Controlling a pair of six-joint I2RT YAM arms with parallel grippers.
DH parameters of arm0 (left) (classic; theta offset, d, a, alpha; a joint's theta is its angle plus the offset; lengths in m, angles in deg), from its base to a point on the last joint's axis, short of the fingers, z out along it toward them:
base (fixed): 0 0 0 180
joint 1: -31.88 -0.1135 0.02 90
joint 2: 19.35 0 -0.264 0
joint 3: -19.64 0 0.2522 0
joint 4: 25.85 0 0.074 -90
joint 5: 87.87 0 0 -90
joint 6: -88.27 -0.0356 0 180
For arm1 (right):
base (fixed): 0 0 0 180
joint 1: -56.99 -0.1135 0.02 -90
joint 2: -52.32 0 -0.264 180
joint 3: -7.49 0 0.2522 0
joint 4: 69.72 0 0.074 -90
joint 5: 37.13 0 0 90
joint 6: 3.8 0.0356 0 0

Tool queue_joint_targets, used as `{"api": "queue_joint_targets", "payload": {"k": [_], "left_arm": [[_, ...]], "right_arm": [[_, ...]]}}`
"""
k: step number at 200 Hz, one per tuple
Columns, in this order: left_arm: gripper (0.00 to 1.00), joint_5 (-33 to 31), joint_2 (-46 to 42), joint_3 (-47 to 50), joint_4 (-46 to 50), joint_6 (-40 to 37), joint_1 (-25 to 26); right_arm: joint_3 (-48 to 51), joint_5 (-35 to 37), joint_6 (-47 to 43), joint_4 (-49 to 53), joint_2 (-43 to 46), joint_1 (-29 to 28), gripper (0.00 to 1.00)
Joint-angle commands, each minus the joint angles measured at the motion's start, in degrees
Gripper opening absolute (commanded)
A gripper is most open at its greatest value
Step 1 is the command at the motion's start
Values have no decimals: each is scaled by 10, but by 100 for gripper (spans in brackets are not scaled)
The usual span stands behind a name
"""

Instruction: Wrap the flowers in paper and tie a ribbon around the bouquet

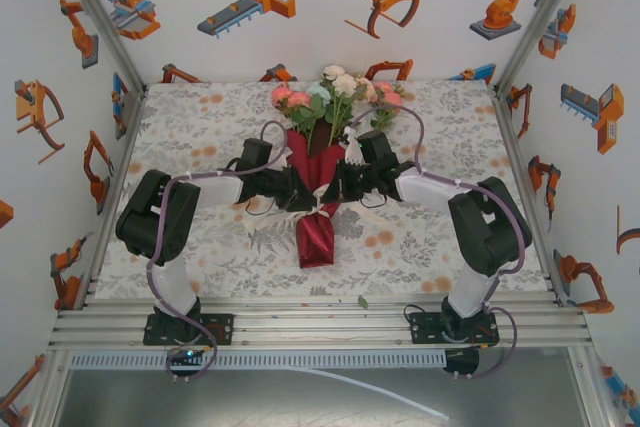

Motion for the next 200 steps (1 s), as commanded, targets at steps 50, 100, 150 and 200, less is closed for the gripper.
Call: {"api": "queue_joint_targets", "payload": {"k": [50, 100, 150, 200], "left_arm": [[33, 5, -91, -5, 57, -79, -23], [25, -81, -88, -90, 209, -195, 26], [24, -181, -69, -156, 299, -288, 79], [29, -229, -48, -163, 299, -290, 86]], "right_arm": [[-8, 33, -39, 48, 24, -3, 0], [-11, 35, -37, 49, 33, -4, 0], [-13, 35, -29, 45, 31, -4, 0], [-15, 31, -25, 42, 36, -4, 0]]}}
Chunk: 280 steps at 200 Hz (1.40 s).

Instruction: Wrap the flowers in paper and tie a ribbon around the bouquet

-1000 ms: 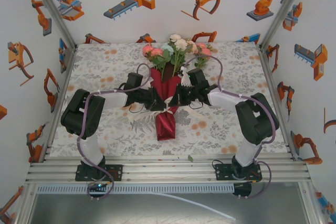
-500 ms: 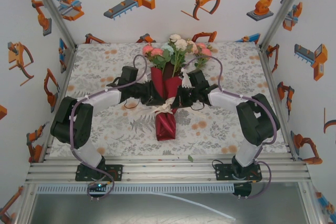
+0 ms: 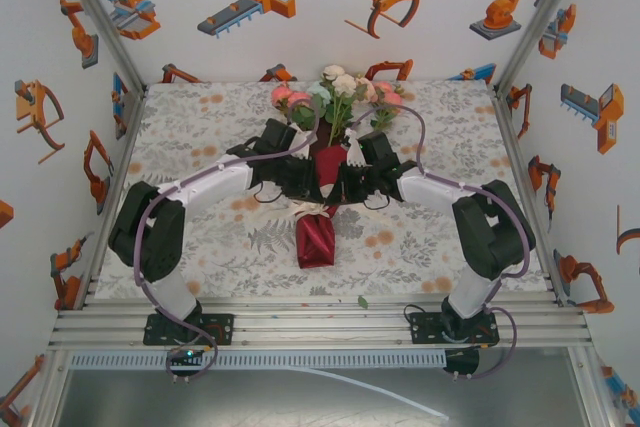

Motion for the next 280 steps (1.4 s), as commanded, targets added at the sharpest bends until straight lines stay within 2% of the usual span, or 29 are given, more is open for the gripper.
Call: {"api": "queue_joint_targets", "payload": {"k": [1, 37, 88, 126, 147, 159, 203, 236, 253, 280], "left_arm": [[28, -30, 7, -4, 18, -29, 1], [29, 19, 19, 4, -35, -11, 1], [32, 22, 40, 2, -49, 4, 1], [20, 5, 47, 0, -15, -15, 1], [7, 5, 47, 0, -8, -18, 1], [3, 3, 44, 0, -7, -16, -1], [0, 7, 24, 11, -16, -3, -15], [0, 27, 23, 26, -35, 12, -26], [0, 28, 28, 29, -36, 15, -26], [0, 30, 27, 33, -41, 18, -26]], "right_arm": [[-15, 4, 3, 0, 20, -3, 0], [-17, -2, 3, 0, 18, -3, 0], [-20, -7, 2, 1, 18, -5, 0], [-23, 0, 3, 5, 18, -5, 0], [-23, 6, 1, 10, 18, -5, 0], [-23, 16, -3, 18, 19, -5, 0], [-26, 93, -44, 94, 29, -5, 0], [-30, 77, -46, 90, 28, -12, 0], [-37, 63, -37, 78, 25, -17, 18], [-24, 42, 16, 25, 37, -19, 31]]}}
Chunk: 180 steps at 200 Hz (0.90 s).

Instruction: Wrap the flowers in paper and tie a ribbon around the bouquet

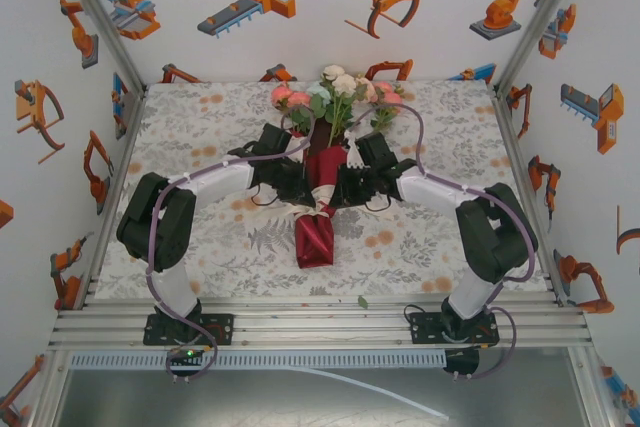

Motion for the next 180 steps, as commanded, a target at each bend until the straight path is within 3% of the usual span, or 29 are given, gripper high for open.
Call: {"api": "queue_joint_targets", "payload": {"k": [1, 28, 55, 102, 157, 180], "left_arm": [[0, 13, -14, 9, -8, 9, 1], [0, 14, -16, 9, -9, 10, 0], [0, 16, -17, 9, -9, 10, 1], [0, 16, -21, 13, -11, 12, -1], [0, 19, -24, 11, -12, 14, -4], [0, 20, -24, 11, -12, 14, -4]], "right_arm": [[-8, -19, 39, -45, 24, -5, 32], [-6, -15, 57, -71, 20, -18, 40], [-2, -17, 71, -93, -4, -22, 40], [0, -20, 62, -84, -27, -22, 22], [0, -19, 42, -61, -39, -23, 35], [-2, -18, 33, -58, -45, -23, 34]]}}
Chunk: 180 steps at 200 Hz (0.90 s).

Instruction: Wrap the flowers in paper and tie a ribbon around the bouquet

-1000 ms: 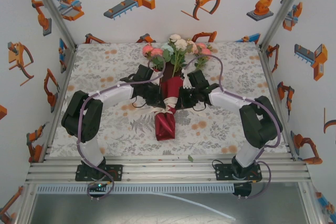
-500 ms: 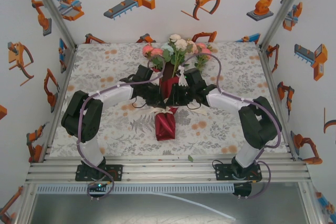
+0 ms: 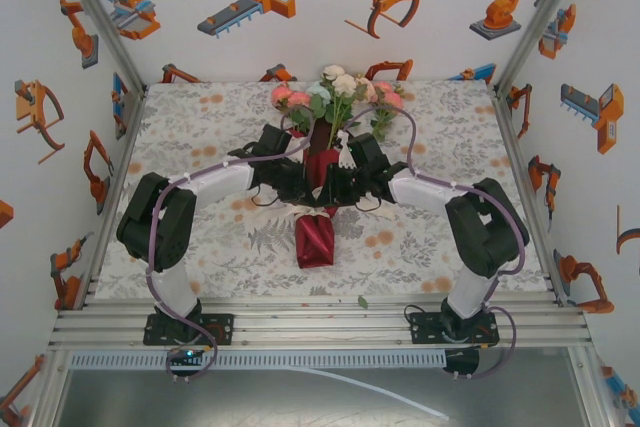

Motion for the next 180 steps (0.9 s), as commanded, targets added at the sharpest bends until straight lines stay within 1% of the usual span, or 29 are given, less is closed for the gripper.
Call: {"api": "queue_joint_targets", "payload": {"k": [1, 49, 79, 88, 101, 116, 134, 160, 180], "left_arm": [[0, 15, -24, 6, -2, 4, -3], [0, 20, -26, 7, -3, 4, -3], [0, 24, -26, 8, -6, 5, -3], [0, 25, -26, 7, -6, 5, -3], [0, 25, -28, 7, -8, 5, -3], [0, 22, -32, 6, -5, 5, -5], [0, 14, -44, 8, 3, 3, -12], [0, 9, -64, 20, 4, 2, -31], [0, 10, -71, 23, 11, -4, -40]], "right_arm": [[-3, 2, -19, 11, -15, -3, 34], [-16, 13, -19, 12, -39, -3, 25], [-18, 26, -17, 15, -37, -4, 22], [-20, 28, -17, 16, -38, -3, 19], [-21, 34, -16, 16, -39, -4, 12], [-21, 49, -18, 20, -36, -3, 0], [-18, 88, -30, 46, -16, -4, 0], [-7, 165, -68, 106, 37, -6, 0], [-2, 195, -87, 146, 60, -6, 0]]}}
